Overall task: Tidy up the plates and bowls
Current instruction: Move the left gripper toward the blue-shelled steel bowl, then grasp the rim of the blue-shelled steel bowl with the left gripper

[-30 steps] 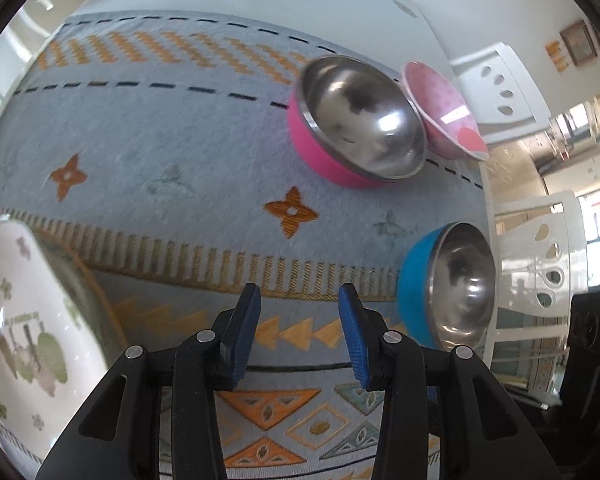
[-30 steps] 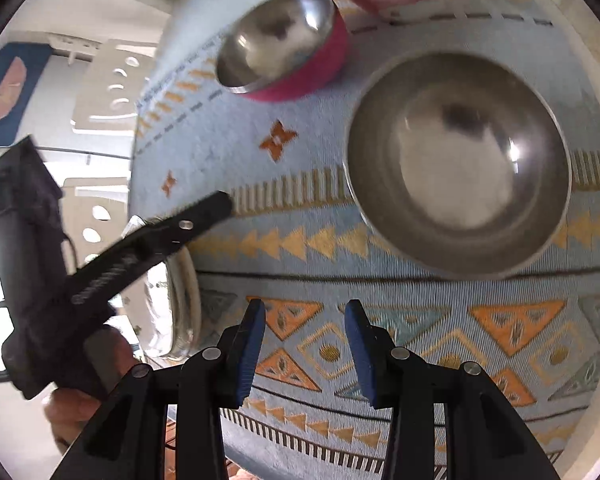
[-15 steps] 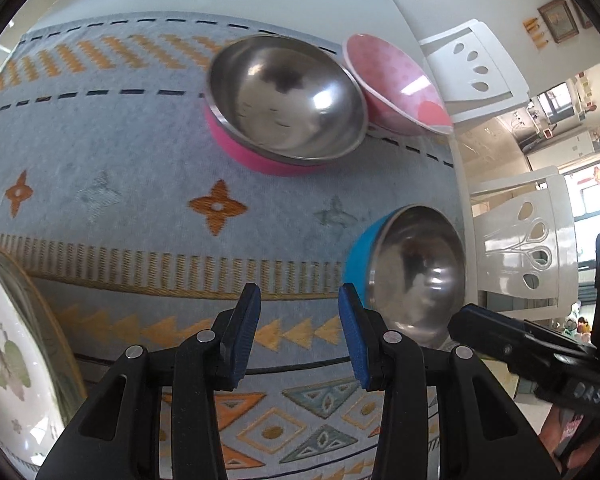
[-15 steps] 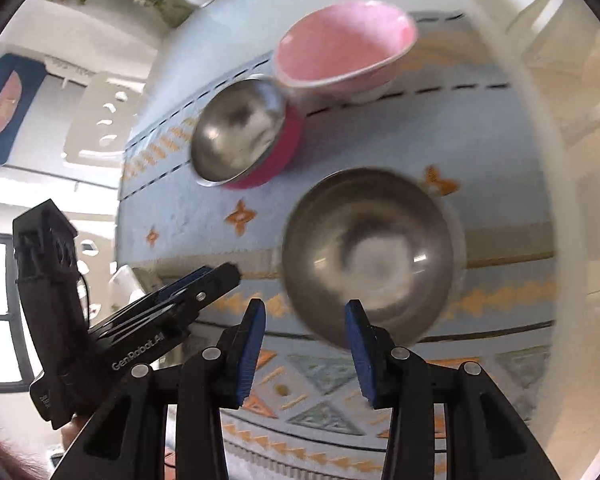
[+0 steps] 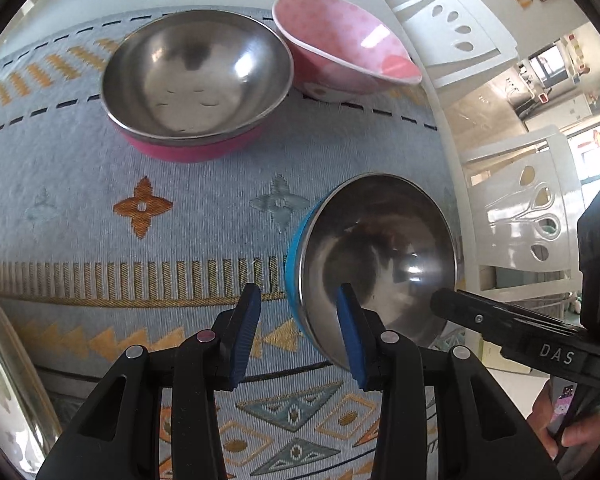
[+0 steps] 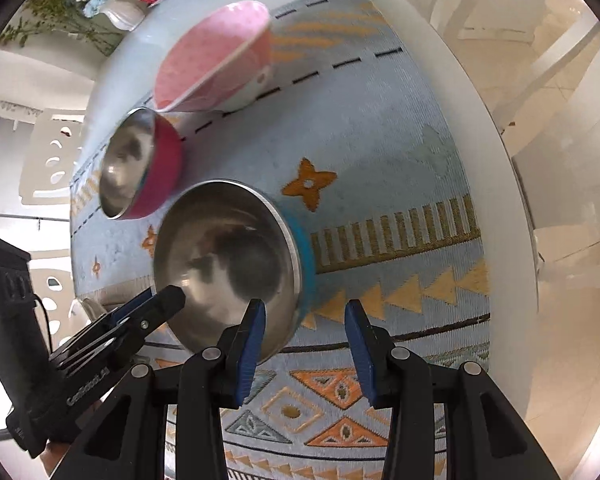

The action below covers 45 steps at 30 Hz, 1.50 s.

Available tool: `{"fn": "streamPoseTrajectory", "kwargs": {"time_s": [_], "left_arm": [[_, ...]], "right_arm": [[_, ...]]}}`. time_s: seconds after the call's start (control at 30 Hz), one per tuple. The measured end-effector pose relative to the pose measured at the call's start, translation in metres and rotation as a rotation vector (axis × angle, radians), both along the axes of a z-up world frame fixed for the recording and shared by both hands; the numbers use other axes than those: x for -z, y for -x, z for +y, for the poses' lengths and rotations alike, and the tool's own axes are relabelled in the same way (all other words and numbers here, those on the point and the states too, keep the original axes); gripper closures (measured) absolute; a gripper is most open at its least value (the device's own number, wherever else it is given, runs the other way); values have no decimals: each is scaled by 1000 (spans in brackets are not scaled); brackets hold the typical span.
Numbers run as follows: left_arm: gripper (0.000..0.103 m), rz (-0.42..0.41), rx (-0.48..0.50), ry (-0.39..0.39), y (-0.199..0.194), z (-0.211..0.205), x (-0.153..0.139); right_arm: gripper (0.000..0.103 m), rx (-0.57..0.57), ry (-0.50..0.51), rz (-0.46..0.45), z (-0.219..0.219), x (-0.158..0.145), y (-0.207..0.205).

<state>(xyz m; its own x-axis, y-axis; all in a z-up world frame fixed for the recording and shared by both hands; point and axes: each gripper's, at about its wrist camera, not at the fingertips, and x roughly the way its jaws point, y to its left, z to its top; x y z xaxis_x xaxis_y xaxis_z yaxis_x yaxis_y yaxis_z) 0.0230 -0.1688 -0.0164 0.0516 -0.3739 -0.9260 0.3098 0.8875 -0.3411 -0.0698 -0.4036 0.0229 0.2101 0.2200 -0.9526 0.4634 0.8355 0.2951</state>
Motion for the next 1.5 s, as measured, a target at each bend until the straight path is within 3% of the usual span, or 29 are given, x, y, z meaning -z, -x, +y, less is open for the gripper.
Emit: {"fn": "streamPoseTrajectory", "kwargs": {"time_s": [0.37, 0.63, 0.8, 0.87, 1.07, 1.33, 1.5], "left_arm": [[67, 35, -66, -99, -10, -5, 22], [66, 75, -161, -65, -13, -2, 35], [79, 103, -204, 9, -16, -4, 42], [82, 110, -219, 33, -13, -4, 45], [87, 112, -226, 43, -15, -15, 46], [87, 95, -198, -5, -16, -9, 35], [89, 96, -206, 12, -20, -4, 34]], "right_arm": [[63, -1, -41, 33, -5, 28, -9], [63, -21, -63, 45, -4, 40, -22], [63, -36, -67, 66, -2, 47, -30], [69, -49, -71, 73, 0, 49, -32], [83, -72, -92, 62, 6, 47, -41], [84, -111, -67, 45, 25, 38, -56], [84, -123, -75, 38, 34, 40, -58]]}}
